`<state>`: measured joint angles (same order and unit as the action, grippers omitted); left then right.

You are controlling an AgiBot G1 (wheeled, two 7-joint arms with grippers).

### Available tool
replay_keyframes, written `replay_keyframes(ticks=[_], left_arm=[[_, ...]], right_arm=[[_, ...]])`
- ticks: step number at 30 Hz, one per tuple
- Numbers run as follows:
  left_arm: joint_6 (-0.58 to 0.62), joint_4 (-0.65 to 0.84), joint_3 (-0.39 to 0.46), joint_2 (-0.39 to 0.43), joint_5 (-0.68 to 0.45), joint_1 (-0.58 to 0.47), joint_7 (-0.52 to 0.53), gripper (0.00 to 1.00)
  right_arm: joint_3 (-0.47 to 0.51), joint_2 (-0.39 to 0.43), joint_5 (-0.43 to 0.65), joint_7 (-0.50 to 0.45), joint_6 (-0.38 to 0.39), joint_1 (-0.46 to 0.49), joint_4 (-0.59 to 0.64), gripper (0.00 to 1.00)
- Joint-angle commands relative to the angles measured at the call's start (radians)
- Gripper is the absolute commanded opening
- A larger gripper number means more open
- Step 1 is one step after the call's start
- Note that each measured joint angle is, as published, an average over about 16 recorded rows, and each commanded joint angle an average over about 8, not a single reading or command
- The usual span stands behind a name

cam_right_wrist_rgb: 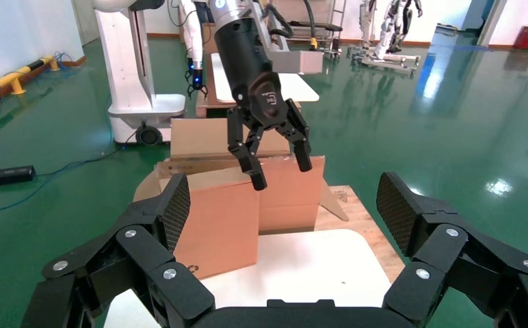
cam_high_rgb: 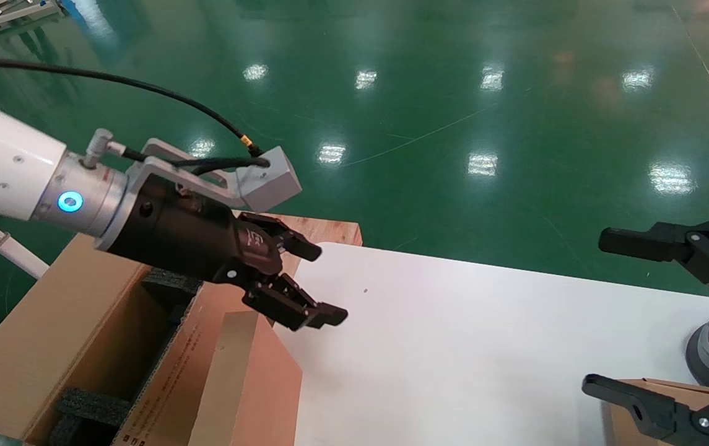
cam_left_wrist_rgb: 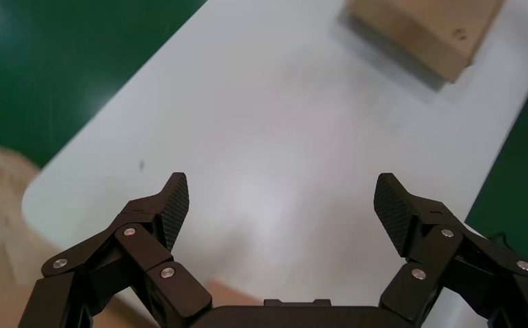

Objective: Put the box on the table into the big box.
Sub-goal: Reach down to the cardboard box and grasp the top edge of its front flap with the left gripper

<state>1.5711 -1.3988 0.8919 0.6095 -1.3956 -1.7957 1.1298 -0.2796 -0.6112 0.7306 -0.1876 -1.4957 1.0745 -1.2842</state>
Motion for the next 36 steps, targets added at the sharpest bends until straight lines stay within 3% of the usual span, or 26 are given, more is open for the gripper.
replay_keyframes(ticks=[1, 10, 19, 26, 36], left_arm=[[0.014, 0.002, 0.038, 0.013, -0.023, -0.038, 0.058, 1.00], [0.084, 0.043, 0.184, 0.092, -0.103, -0.201, 0.234, 1.00], [0.140, 0.140, 0.356, 0.179, -0.111, -0.346, 0.304, 1.00], [0.158, 0.240, 0.531, 0.253, -0.050, -0.456, 0.333, 1.00], [0.166, 0.390, 0.792, 0.346, 0.121, -0.576, 0.341, 1.00]], right_arm=[[0.000, 0.000, 0.000, 0.000, 0.000, 0.000, 0.000, 1.00], [0.000, 0.000, 0.000, 0.000, 0.000, 0.000, 0.000, 1.00], [0.000, 0.000, 0.000, 0.000, 0.000, 0.000, 0.000, 1.00], [0.000, 0.000, 0.000, 0.000, 0.000, 0.000, 0.000, 1.00], [0.000, 0.000, 0.000, 0.000, 0.000, 0.000, 0.000, 1.00]])
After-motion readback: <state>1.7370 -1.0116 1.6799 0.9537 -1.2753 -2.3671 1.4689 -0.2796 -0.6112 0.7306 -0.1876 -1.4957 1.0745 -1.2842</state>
